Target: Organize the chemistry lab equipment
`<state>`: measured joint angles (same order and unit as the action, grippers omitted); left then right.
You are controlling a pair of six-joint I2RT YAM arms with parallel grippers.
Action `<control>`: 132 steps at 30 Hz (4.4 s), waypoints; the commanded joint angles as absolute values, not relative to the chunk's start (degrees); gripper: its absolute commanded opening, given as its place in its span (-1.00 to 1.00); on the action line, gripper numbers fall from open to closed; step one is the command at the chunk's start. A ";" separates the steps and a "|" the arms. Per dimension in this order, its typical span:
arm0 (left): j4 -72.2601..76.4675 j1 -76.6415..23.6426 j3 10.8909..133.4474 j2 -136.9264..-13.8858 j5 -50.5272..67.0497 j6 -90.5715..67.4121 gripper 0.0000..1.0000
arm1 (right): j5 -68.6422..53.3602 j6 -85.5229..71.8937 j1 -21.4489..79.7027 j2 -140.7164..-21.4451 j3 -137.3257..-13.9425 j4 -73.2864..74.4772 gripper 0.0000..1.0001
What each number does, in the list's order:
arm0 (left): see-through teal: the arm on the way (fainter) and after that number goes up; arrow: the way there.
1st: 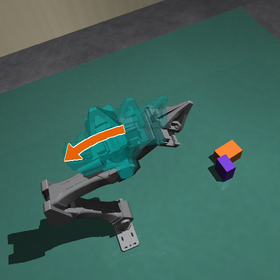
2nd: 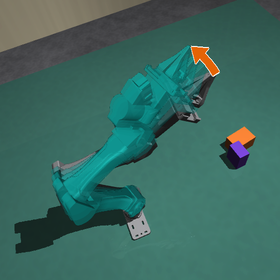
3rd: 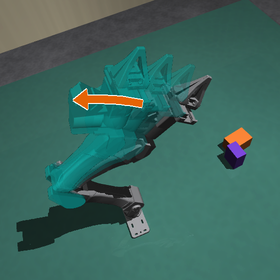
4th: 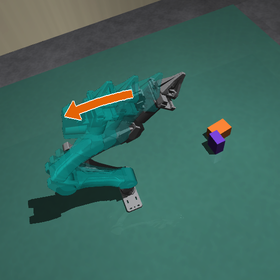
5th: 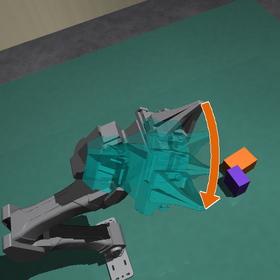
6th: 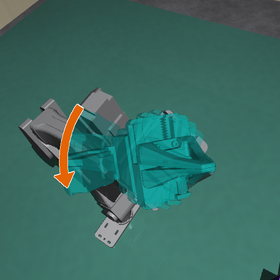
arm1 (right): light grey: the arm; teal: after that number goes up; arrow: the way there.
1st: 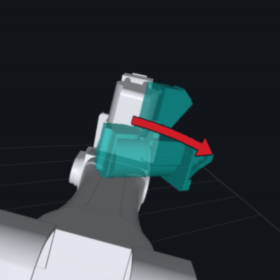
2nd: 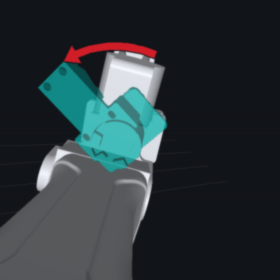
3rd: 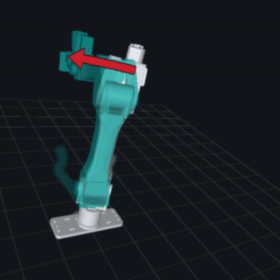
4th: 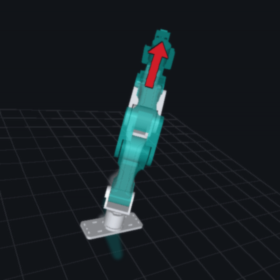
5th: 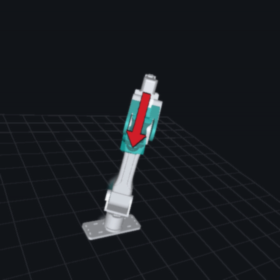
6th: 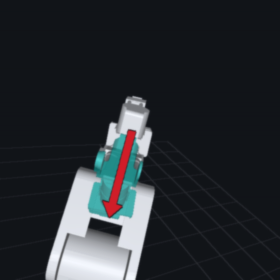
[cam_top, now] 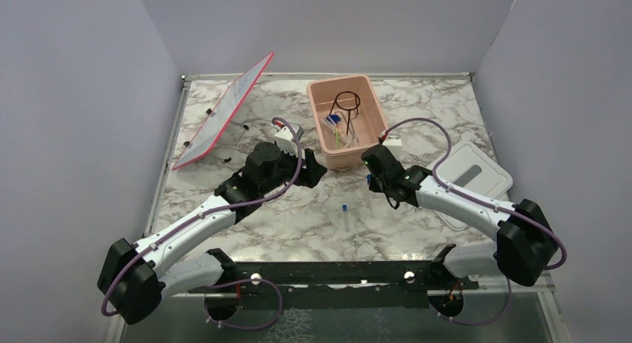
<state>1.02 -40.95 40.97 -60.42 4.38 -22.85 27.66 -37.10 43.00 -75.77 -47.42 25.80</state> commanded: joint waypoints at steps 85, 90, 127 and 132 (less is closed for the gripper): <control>19.15 -41.00 34.81 -52.77 27.25 -30.83 0.79 | 20.20 -37.84 55.44 -53.46 -45.44 0.62 -0.57; 19.36 -41.41 36.85 -56.78 28.23 -33.97 0.52 | 16.70 -37.77 55.46 -52.94 -46.02 -2.31 -0.56; 11.47 -44.13 39.32 -59.71 19.26 -17.36 -1.00 | 1.63 -40.42 46.78 -68.20 -65.86 28.07 0.08; 11.64 -44.12 38.78 -58.48 19.72 -16.36 -1.00 | -8.21 -39.45 42.61 -67.78 -65.09 25.67 -0.13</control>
<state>10.61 -44.01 37.91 -60.80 21.12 -19.42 1.48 -39.62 44.86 -68.38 -64.14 23.62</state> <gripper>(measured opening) 0.161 0.484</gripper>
